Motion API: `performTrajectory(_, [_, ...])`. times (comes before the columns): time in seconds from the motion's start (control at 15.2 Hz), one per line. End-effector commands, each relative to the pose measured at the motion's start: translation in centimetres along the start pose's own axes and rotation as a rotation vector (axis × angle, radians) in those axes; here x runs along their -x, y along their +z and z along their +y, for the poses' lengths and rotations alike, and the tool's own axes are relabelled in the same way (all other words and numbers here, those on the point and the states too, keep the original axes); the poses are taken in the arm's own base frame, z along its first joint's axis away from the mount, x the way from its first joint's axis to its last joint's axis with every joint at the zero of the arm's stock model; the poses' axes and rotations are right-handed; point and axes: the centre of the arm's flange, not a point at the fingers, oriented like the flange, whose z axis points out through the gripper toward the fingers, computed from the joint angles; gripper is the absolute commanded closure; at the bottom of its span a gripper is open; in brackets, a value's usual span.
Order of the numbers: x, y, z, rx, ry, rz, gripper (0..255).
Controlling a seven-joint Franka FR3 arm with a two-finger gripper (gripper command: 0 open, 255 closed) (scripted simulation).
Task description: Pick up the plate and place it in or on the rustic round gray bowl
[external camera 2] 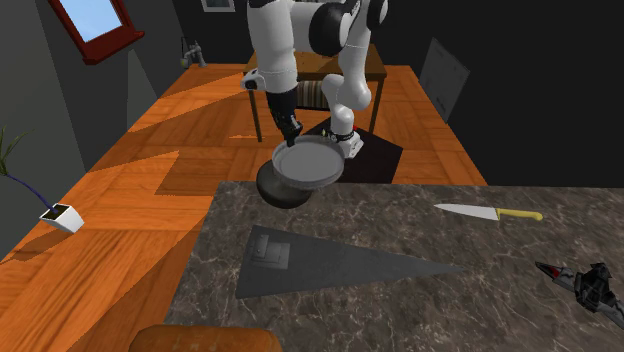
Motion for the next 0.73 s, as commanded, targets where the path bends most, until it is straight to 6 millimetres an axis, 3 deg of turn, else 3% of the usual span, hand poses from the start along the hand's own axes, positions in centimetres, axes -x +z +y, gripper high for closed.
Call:
performTrajectory(0.0, [-1.5,-0.2,2.3,0.000,-0.002,0.000,255])
performTrajectory(0.07, [-2.5,-0.4,3.9,0.000,-0.002,0.000,255])
performTrajectory(0.66, [-2.8,4.3,4.1,0.000,-0.002,0.000,255])
